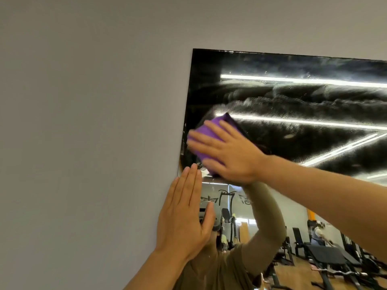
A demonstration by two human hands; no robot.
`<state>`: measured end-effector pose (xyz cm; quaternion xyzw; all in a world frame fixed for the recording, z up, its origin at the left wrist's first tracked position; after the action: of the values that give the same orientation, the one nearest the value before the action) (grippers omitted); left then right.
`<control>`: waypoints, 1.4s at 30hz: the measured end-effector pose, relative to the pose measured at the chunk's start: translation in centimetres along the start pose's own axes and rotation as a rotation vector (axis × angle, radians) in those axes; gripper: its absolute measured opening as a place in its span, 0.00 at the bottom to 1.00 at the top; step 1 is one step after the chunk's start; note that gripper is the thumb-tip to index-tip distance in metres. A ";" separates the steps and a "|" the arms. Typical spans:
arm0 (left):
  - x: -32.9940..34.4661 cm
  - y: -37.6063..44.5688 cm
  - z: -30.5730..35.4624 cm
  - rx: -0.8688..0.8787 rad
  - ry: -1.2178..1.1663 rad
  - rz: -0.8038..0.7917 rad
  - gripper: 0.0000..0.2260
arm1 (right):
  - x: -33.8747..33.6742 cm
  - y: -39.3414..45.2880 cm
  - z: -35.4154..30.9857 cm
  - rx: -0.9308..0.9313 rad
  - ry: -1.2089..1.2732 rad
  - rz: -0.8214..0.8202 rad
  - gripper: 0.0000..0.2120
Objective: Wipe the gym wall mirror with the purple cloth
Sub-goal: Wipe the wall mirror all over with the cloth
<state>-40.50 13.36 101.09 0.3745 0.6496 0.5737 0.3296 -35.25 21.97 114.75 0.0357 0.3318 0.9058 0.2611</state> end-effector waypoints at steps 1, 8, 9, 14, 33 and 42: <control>0.0 -0.1 -0.1 -0.007 -0.003 0.013 0.31 | 0.2 -0.4 -1.0 -0.088 -0.001 -0.010 0.26; 0.1 -0.5 -0.4 -0.035 -0.049 0.009 0.30 | -0.5 3.5 3.3 -0.075 -0.031 -0.030 0.28; 0.1 -0.5 -0.4 -0.037 -0.059 0.008 0.30 | -0.7 4.6 4.3 0.036 -0.026 -0.014 0.29; 0.2 -0.5 -0.4 -0.038 -0.028 0.004 0.33 | -1.3 7.6 4.6 0.293 -0.001 -0.006 0.32; -0.1 -1.5 -0.7 -0.009 0.033 -0.035 0.32 | -0.5 4.1 0.3 0.056 0.052 0.026 0.27; -0.5 -1.5 -0.2 -0.002 0.065 -0.003 0.31 | -0.8 3.9 2.7 0.028 0.050 0.002 0.27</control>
<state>-40.59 12.78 99.60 0.3542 0.6601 0.5857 0.3094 -35.74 20.61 119.36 0.0172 0.3509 0.9018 0.2515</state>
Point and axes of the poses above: each hand's wrist, its own y-axis towards the middle knuckle, its own x-axis out of the palm, z = x × y, the point moved 7 cm from there along y, towards the middle knuckle, and after that the axes turned 8 degrees about -y, right-handed, at the moved point
